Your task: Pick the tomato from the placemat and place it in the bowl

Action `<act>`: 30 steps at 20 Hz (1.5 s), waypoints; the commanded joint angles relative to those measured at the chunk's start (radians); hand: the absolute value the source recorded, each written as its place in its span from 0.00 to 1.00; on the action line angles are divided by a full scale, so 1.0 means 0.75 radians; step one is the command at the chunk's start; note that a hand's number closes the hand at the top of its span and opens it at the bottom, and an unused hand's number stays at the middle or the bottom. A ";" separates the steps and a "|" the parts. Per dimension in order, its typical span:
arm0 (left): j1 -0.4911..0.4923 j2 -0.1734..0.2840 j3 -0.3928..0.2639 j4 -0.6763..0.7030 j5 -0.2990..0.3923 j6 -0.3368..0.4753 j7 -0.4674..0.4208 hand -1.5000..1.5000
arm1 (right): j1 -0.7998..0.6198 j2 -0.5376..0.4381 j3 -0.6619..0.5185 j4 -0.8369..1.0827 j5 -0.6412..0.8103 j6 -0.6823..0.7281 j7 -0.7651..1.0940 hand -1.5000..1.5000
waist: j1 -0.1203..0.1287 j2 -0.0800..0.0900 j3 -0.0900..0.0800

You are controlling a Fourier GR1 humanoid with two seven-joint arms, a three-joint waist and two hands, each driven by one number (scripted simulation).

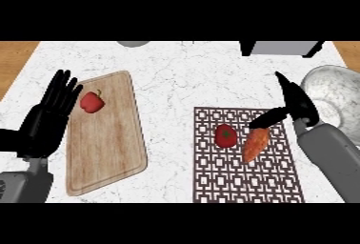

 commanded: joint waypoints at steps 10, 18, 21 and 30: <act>0.050 -0.007 0.011 -0.106 0.004 0.004 0.048 0.50 | -0.468 0.102 -0.040 0.127 -0.447 0.788 0.673 0.00 | -0.013 -0.002 0.007; 0.092 -0.018 0.057 -0.095 -0.022 -0.016 0.023 0.50 | -0.408 0.226 -0.020 0.076 -0.396 0.638 0.729 0.00 | -0.032 -0.004 0.007; 0.059 -0.045 0.046 -0.125 -0.028 0.016 0.065 0.50 | -0.369 0.250 0.012 0.027 -0.364 0.620 0.754 0.00 | -0.036 -0.005 0.007; 0.110 -0.061 0.074 -0.090 -0.056 -0.063 0.006 0.50 | -0.159 0.222 0.054 -0.100 -0.108 0.526 0.589 0.00 | -0.033 -0.002 0.007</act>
